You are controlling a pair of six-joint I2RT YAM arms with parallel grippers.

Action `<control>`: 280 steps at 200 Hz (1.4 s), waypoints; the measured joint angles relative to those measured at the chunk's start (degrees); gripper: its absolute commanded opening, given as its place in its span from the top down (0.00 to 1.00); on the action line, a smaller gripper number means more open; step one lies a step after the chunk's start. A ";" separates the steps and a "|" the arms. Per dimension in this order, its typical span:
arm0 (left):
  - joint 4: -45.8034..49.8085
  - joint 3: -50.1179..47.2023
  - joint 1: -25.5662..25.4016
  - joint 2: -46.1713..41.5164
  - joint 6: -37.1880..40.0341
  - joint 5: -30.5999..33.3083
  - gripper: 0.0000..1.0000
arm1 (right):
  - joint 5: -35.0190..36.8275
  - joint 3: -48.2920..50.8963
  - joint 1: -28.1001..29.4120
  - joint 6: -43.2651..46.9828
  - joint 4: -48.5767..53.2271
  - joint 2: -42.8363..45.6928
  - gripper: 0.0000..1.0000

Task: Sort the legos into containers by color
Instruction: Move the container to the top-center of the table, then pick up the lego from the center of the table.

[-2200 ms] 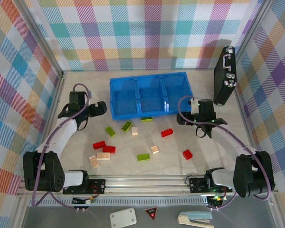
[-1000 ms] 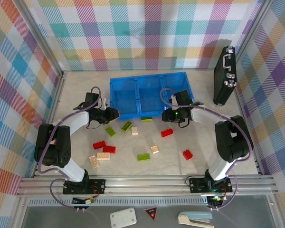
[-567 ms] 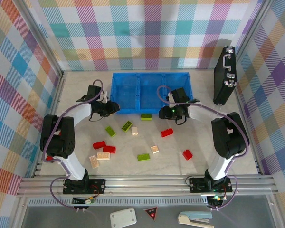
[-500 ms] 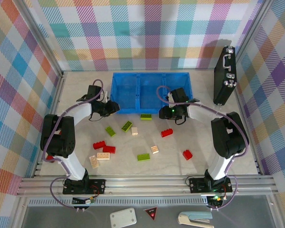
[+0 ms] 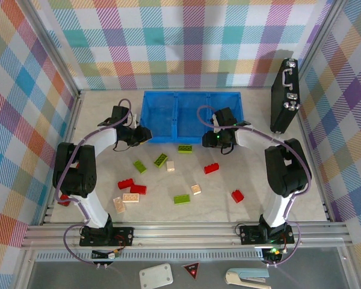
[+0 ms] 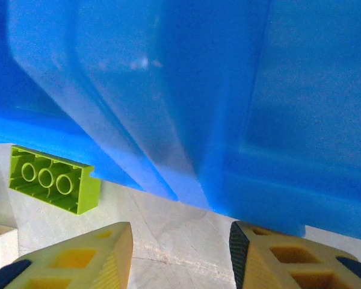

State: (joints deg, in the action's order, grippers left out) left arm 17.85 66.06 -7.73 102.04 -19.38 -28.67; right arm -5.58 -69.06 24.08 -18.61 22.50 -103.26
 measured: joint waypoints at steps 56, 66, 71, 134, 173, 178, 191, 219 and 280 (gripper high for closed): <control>0.17 0.22 0.00 0.02 0.74 -0.31 0.70 | 1.66 -1.55 0.00 1.36 1.77 -1.44 0.53; 0.26 0.22 0.00 0.00 0.76 -0.37 0.70 | 1.97 -1.79 0.00 1.53 2.01 -1.73 0.53; 0.33 0.20 0.02 -0.02 0.76 -0.37 0.70 | 2.08 -1.90 0.00 1.60 2.05 -1.86 0.53; 3.52 0.20 0.55 -4.87 1.68 0.07 0.70 | 2.82 -2.12 0.00 2.82 2.27 -2.14 0.53; 6.73 0.20 1.16 -9.14 2.89 0.79 0.69 | 3.13 -3.08 0.00 3.23 2.58 -2.21 0.53; 7.41 0.20 1.18 -9.81 3.19 0.98 0.69 | 3.23 -3.23 0.00 3.28 2.62 -2.23 0.53; 9.09 0.20 1.29 -11.67 4.09 1.51 0.69 | 3.26 -3.61 0.00 3.54 2.67 -2.25 0.53; 13.31 0.39 1.92 -16.04 6.25 3.15 0.68 | 3.26 -3.93 0.00 4.00 2.95 -2.21 0.50; 20.09 2.89 4.50 -20.41 12.26 8.22 0.67 | 3.50 -3.80 1.84 1.49 9.44 4.52 0.35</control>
State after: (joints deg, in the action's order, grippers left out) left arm 37.93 68.95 -3.22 81.62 -7.11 -20.45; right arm -2.09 -72.86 25.91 -17.12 31.94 -98.74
